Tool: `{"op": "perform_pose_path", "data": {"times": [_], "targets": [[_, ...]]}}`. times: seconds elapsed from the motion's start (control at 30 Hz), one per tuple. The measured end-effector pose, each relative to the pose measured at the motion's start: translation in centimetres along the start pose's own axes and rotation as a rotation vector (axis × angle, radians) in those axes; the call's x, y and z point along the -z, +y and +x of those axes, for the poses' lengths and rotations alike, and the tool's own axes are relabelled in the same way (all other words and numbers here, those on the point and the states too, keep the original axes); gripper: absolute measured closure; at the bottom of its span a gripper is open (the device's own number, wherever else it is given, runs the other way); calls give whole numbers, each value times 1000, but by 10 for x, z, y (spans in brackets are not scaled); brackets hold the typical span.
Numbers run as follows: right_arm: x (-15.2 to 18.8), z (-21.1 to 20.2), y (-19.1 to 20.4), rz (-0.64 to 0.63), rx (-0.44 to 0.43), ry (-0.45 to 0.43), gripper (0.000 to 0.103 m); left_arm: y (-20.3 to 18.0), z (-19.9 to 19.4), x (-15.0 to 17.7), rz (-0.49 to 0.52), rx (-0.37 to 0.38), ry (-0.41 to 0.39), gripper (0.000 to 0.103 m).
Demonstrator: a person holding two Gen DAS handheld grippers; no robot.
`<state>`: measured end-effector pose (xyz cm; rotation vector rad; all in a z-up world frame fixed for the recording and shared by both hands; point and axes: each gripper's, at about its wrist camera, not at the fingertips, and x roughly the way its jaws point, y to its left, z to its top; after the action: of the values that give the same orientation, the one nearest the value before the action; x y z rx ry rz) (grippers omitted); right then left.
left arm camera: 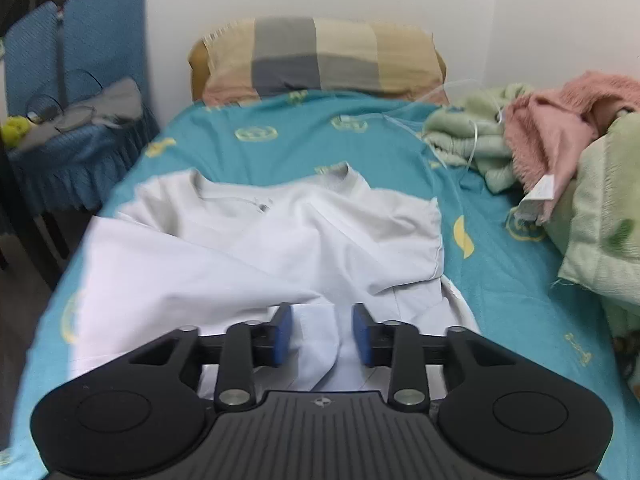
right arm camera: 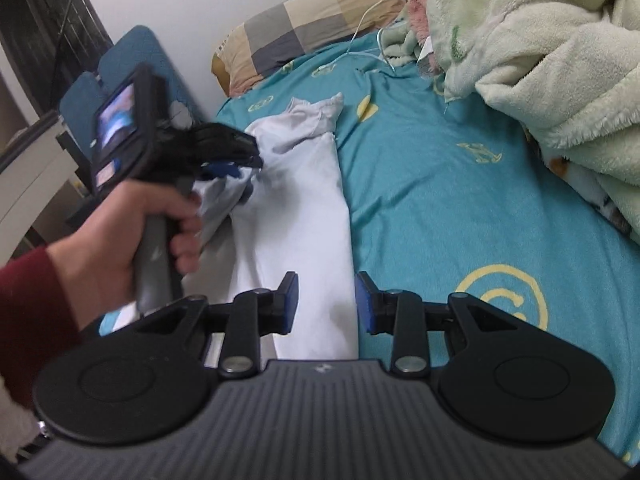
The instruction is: Fold clothes
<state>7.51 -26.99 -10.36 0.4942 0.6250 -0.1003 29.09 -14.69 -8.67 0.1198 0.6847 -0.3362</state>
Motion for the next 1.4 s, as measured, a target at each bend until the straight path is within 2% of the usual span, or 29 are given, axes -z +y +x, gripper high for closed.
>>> {"op": "perform_pose_path", "data": {"times": [0.13,0.17,0.23,0.3,0.4,0.53,0.57,0.6,0.7,0.83,0.97,1.03,1.17,1.27,1.33,1.37,1.4], "targets": [[-2,-5,1,-5,-8,-30,68,14,-91,20,59,-71,-71,36],[-2,-7,3,-11,-12,-37,68,18,-115,26,48,-76,-84,32],[-2,-11,6,-24,-20,-50,68,25,-161,38,3,-70,-106,23],[0,-13,13,-47,-34,-53,68,37,-202,51,-65,-27,-93,21],[2,-16,25,-81,-56,-58,68,54,-240,79,-167,16,-118,20],[5,-19,40,-127,-84,-64,67,72,-250,96,-211,16,-87,20],[5,-20,43,-139,-92,-66,61,76,-251,96,-205,12,-91,20],[6,-21,47,-151,-99,-68,50,80,-252,95,-199,7,-94,20],[3,-14,64,-187,-122,-71,32,95,-256,98,-197,7,-120,20],[-18,29,103,-243,-157,-71,32,123,-250,105,-236,22,-139,20],[-39,72,143,-298,-191,-71,33,150,-237,113,-276,-8,-135,20],[-44,107,163,-327,-223,-32,33,164,-228,114,-321,-6,-121,20],[-40,171,205,-471,-223,60,34,186,-215,118,-390,-8,-110,20],[-26,198,227,-593,-196,91,34,190,-210,121,-412,0,-98,20],[-17,211,238,-686,-141,92,37,189,-210,123,-418,8,-98,20],[-12,216,241,-737,-98,84,53,188,-209,125,-420,11,-98,20],[-12,217,242,-757,-63,62,77,187,-208,126,-420,15,-92,20]]}}
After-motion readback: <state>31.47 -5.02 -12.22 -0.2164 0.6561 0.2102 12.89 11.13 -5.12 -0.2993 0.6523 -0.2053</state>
